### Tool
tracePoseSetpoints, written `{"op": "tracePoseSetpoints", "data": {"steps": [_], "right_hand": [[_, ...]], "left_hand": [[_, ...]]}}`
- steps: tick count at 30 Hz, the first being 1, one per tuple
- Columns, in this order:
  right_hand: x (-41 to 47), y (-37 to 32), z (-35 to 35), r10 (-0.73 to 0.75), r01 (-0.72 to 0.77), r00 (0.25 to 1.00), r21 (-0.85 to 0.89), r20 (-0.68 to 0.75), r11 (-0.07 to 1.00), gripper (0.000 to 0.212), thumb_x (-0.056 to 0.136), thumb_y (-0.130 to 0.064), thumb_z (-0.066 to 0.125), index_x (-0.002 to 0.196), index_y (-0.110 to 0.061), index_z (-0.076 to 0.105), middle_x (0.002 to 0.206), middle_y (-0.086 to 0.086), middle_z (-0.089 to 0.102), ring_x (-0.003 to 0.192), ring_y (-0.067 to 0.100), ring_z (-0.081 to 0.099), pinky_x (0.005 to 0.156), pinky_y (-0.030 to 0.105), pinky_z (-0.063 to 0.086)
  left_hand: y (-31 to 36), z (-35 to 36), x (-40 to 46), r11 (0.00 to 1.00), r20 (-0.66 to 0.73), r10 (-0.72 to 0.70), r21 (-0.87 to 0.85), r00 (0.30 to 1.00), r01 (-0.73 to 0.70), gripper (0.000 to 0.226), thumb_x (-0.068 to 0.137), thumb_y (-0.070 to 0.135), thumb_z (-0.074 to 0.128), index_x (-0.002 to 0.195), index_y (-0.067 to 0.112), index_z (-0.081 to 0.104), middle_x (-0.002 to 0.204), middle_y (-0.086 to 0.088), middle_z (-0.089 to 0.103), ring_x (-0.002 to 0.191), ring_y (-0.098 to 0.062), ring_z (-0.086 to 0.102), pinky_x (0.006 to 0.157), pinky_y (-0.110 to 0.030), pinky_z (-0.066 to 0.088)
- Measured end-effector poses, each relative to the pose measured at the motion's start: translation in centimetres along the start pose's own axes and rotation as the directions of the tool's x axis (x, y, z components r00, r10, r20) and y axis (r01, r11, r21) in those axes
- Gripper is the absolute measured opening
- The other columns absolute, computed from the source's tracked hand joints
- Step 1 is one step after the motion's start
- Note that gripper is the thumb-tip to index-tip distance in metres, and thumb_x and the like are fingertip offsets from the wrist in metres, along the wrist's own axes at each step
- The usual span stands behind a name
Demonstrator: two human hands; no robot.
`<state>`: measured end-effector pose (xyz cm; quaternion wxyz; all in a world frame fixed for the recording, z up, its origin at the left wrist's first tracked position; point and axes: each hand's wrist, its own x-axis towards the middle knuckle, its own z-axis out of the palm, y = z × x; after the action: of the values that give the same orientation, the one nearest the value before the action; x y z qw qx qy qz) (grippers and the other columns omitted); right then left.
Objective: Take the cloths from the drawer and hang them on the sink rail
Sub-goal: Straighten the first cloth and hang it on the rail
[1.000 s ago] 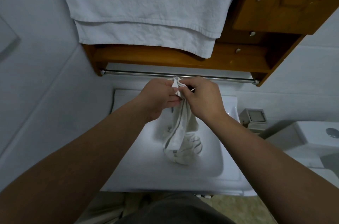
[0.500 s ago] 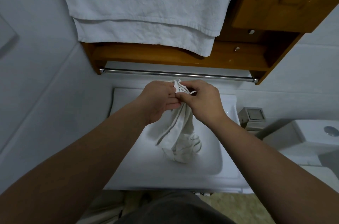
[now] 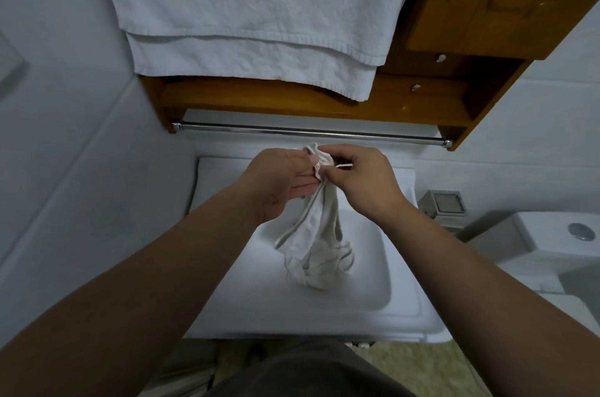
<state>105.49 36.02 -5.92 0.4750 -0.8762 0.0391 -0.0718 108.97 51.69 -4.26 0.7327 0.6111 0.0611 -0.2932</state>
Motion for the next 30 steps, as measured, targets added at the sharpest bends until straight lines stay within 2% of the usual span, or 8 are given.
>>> {"op": "tracePoseSetpoints", "data": {"steps": [7, 13, 15, 21, 23, 25, 27, 30], "right_hand": [[0.1, -0.1, 0.3, -0.041, 0.040, 0.999, -0.046, -0.026, 0.998, 0.032, 0.087, -0.013, 0.069, 0.117, -0.024, 0.073, 0.109, -0.011, 0.073, 0.096, 0.004, 0.066, 0.091, 0.031, 0.054], [0.4, -0.3, 0.2, -0.043, 0.036, 0.995, -0.075, -0.085, 0.997, 0.027, 0.092, -0.018, 0.064, 0.117, -0.025, 0.073, 0.105, -0.015, 0.073, 0.093, 0.000, 0.064, 0.081, 0.012, 0.048], [0.5, -0.4, 0.2, -0.038, 0.030, 0.994, -0.069, -0.106, 0.997, 0.027, 0.092, -0.018, 0.064, 0.116, -0.024, 0.073, 0.104, -0.014, 0.073, 0.092, 0.001, 0.065, 0.081, 0.015, 0.049], [0.5, -0.8, 0.6, -0.004, 0.008, 0.992, 0.030, -0.130, 1.000, 0.025, 0.090, -0.019, 0.068, 0.114, -0.024, 0.073, 0.098, -0.013, 0.074, 0.091, 0.002, 0.066, 0.087, 0.028, 0.054], [0.6, -0.8, 0.7, 0.042, -0.027, 0.989, 0.099, -0.144, 0.995, 0.025, 0.089, -0.018, 0.068, 0.113, -0.023, 0.074, 0.098, -0.012, 0.074, 0.092, 0.005, 0.068, 0.089, 0.034, 0.056], [0.8, -0.8, 0.6, 0.063, -0.046, 0.982, 0.098, -0.180, 0.994, 0.025, 0.090, -0.018, 0.067, 0.113, -0.023, 0.074, 0.099, -0.012, 0.074, 0.092, 0.005, 0.068, 0.089, 0.035, 0.056], [0.7, -0.9, 0.3, 0.049, -0.039, 0.969, 0.046, -0.241, 0.998, 0.024, 0.091, -0.020, 0.066, 0.114, -0.024, 0.073, 0.100, -0.013, 0.074, 0.092, 0.003, 0.067, 0.088, 0.029, 0.055], [0.4, -1.4, 0.5, -0.012, -0.002, 0.963, -0.053, -0.268, 0.999, 0.024, 0.091, -0.024, 0.067, 0.114, -0.025, 0.073, 0.101, -0.014, 0.073, 0.090, -0.001, 0.064, 0.082, 0.013, 0.050]], "left_hand": [[-0.1, -0.3, 0.5, 0.998, -0.034, -0.035, -0.062, 0.999, 0.033, 0.026, 0.099, 0.011, 0.051, 0.121, 0.001, 0.060, 0.102, -0.015, 0.073, 0.091, -0.026, 0.072, 0.075, -0.033, 0.059], [-0.1, 0.0, 0.3, 0.998, 0.059, 0.036, -0.050, 0.998, -0.033, 0.034, 0.091, 0.019, 0.065, 0.121, 0.002, 0.061, 0.108, -0.014, 0.072, 0.098, -0.024, 0.071, 0.087, -0.033, 0.057], [-0.4, 0.2, 0.2, 0.997, 0.063, 0.078, -0.016, 0.995, -0.077, 0.031, 0.088, 0.013, 0.068, 0.118, 0.006, 0.064, 0.109, -0.010, 0.072, 0.099, -0.021, 0.070, 0.088, -0.030, 0.056], [-1.1, 0.0, 1.3, 0.993, -0.145, 0.077, -0.081, 0.986, -0.089, 0.027, 0.092, 0.010, 0.063, 0.118, 0.005, 0.065, 0.105, -0.010, 0.073, 0.096, -0.023, 0.071, 0.082, -0.032, 0.057], [-1.4, 0.0, 1.5, 0.989, -0.186, 0.148, 0.059, 0.971, -0.139, 0.014, 0.093, 0.015, 0.062, 0.104, 0.015, 0.070, 0.097, -0.005, 0.074, 0.096, -0.024, 0.070, 0.086, -0.037, 0.057], [-1.6, -0.1, 1.6, 0.926, -0.226, 0.280, 0.319, 0.933, -0.200, 0.015, 0.094, 0.022, 0.060, 0.102, 0.020, 0.073, 0.092, 0.000, 0.073, 0.091, -0.021, 0.069, 0.087, -0.041, 0.057], [-1.7, -0.3, 1.7, 0.785, -0.239, 0.437, 0.572, 0.867, -0.239, 0.020, 0.095, 0.026, 0.058, 0.107, 0.017, 0.073, 0.090, 0.004, 0.071, 0.086, -0.016, 0.066, 0.084, -0.040, 0.057], [-1.4, -0.2, 1.3, 0.546, -0.140, 0.600, 0.791, 0.788, -0.275, 0.022, 0.096, 0.028, 0.055, 0.104, 0.018, 0.073, 0.087, 0.003, 0.071, 0.078, -0.011, 0.061, 0.074, -0.029, 0.051]]}}
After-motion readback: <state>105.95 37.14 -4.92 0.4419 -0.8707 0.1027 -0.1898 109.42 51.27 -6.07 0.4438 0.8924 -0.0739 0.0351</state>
